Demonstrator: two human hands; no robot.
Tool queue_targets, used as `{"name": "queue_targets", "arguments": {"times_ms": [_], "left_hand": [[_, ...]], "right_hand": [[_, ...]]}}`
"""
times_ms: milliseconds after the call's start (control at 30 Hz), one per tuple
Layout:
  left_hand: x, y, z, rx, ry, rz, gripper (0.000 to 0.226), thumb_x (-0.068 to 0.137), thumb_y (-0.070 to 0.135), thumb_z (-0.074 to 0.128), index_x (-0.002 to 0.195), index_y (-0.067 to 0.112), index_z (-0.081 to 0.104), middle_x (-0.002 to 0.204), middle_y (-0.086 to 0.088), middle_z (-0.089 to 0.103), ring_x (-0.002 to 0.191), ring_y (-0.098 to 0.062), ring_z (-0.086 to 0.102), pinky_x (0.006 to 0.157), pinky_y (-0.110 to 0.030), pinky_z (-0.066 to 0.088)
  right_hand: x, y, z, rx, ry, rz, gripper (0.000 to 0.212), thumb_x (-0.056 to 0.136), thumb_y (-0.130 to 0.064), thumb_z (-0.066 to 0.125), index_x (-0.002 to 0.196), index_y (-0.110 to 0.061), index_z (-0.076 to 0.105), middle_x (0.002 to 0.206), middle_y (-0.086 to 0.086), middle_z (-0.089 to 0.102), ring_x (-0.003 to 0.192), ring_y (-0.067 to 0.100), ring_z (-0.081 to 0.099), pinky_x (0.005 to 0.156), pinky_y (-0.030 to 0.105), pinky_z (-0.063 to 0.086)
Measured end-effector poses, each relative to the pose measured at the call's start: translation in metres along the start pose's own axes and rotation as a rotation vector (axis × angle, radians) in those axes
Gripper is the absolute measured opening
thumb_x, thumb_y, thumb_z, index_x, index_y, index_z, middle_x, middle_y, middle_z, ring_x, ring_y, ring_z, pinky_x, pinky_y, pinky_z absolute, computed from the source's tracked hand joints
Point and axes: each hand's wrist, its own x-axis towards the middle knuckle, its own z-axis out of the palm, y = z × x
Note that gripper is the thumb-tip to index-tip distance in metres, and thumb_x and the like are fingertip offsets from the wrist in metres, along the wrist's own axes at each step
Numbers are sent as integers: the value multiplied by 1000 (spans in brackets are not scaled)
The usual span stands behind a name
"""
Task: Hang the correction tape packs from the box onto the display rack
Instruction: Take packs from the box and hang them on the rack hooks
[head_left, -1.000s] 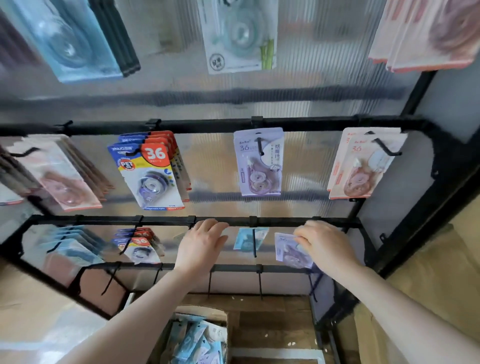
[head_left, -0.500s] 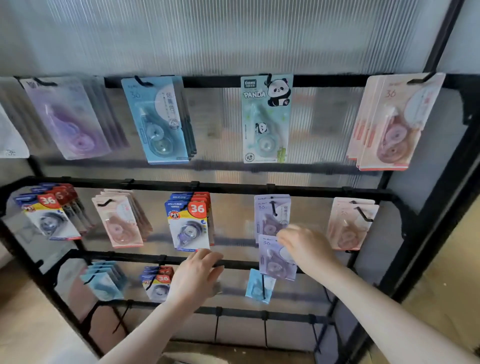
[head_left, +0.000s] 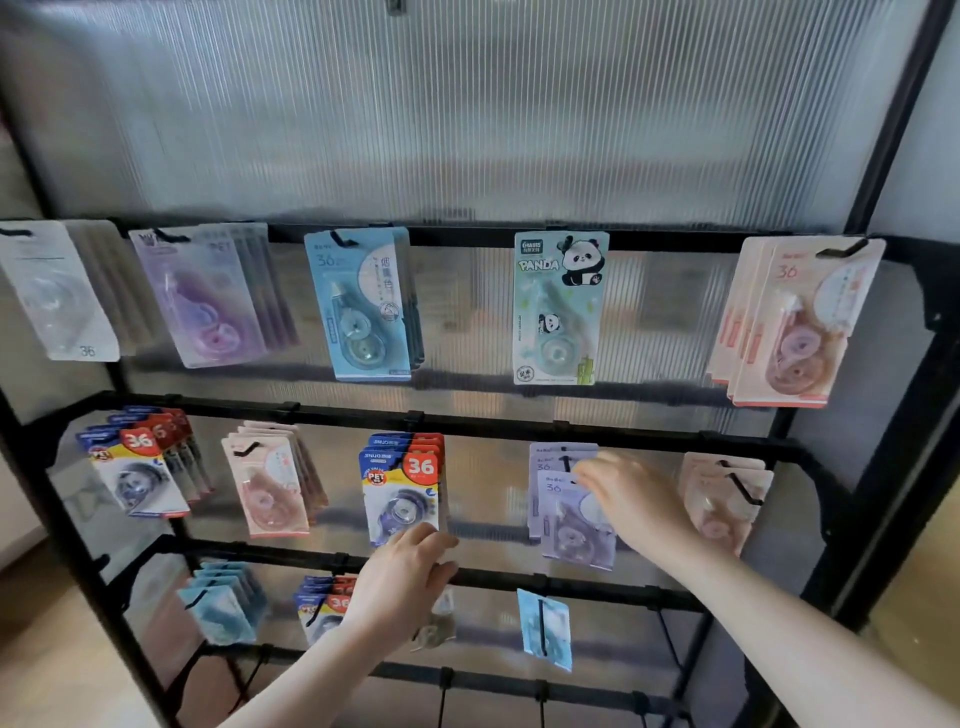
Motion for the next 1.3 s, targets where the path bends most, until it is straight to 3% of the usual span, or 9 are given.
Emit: {"name": "queue_targets", "arguments": {"times_ms": [233,333,567,733,833,1200,1300], "left_hand": [[14,1,3,2,-8,-18,33,95,36,47,127,28,53,128,11,51,114,-10,50,82,-21,43],[18,1,6,3,-10,-32,34,95,37,47,127,28,52,128,11,51,115,-9,49,82,-21,42],[19,-7,13,-20,-27,-15,33,95,35,48,127,27,53,125,10,52,115,-9,48,84,-22,42],[18,-15,17,-27,-30,-17,33,95,35,48,126,27,54,123,11,53,112,-8,49,80,-17,39],[18,-19,19,-37,-33,-14,32,95,34,49,125,27,55,121,10,54,111,-8,50,78,-16,38],[17,-17,22,-36,-65,6,31,96,35,47,124,27,55,120,11,53,108,-7,51,77,-17,40],[15,-17,20,-18,-59,-7,34,96,36,44,129,29,51,123,13,51,112,-5,48,79,-16,39]], "right_hand": [[6,2,6,16,-67,-38,23,94,-9,48,110,-12,65,103,2,63,94,20,58,73,30,46],[8,2,5,-6,-105,-47,33,94,-7,44,121,-18,59,111,-1,60,102,17,54,62,23,33],[22,3,16,-43,-107,-19,46,93,-4,42,134,-24,51,120,-5,57,109,15,53,69,23,30],[28,-1,13,-97,-113,-33,55,93,-4,41,145,-22,31,138,-3,46,125,14,43,94,22,35],[29,-3,13,-120,-86,-40,59,95,-7,42,148,-18,21,137,-1,48,122,15,45,94,22,37],[31,1,24,-111,-23,-11,46,95,-12,44,140,-21,37,122,0,56,107,16,52,81,22,39],[26,3,28,-114,38,14,48,82,-5,63,128,-16,55,104,6,62,92,22,58,73,27,43]]}}
